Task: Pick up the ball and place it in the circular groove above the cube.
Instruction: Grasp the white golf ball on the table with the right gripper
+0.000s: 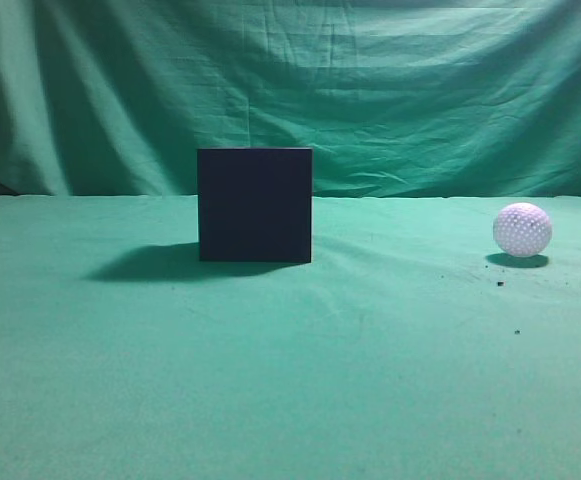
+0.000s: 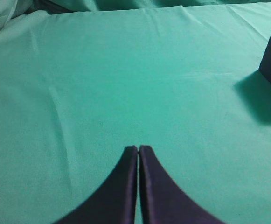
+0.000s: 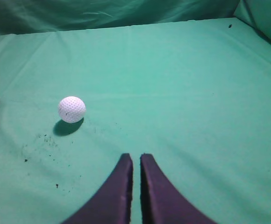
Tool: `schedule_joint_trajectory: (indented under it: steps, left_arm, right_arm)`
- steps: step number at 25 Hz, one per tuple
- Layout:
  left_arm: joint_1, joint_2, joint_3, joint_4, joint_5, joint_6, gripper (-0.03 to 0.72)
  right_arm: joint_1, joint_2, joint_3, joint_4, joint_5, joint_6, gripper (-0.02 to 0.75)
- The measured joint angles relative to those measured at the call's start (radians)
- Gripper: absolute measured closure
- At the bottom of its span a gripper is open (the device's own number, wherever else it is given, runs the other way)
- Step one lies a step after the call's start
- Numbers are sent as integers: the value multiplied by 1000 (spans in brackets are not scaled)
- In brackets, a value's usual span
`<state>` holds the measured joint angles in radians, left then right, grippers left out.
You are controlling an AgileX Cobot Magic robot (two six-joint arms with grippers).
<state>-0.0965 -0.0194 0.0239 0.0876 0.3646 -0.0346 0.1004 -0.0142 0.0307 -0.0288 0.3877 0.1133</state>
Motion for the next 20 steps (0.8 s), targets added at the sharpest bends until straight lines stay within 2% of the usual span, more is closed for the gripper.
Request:
schedule_joint_trajectory:
  steps: [17,20]
  left_arm:
    - [0,0,0,0,0,0,688]
    - [0,0,0,0,0,0,688]
  right_arm:
    - [0,0,0,0,0,0,738]
    - [0,0,0,-7,-43,2,738]
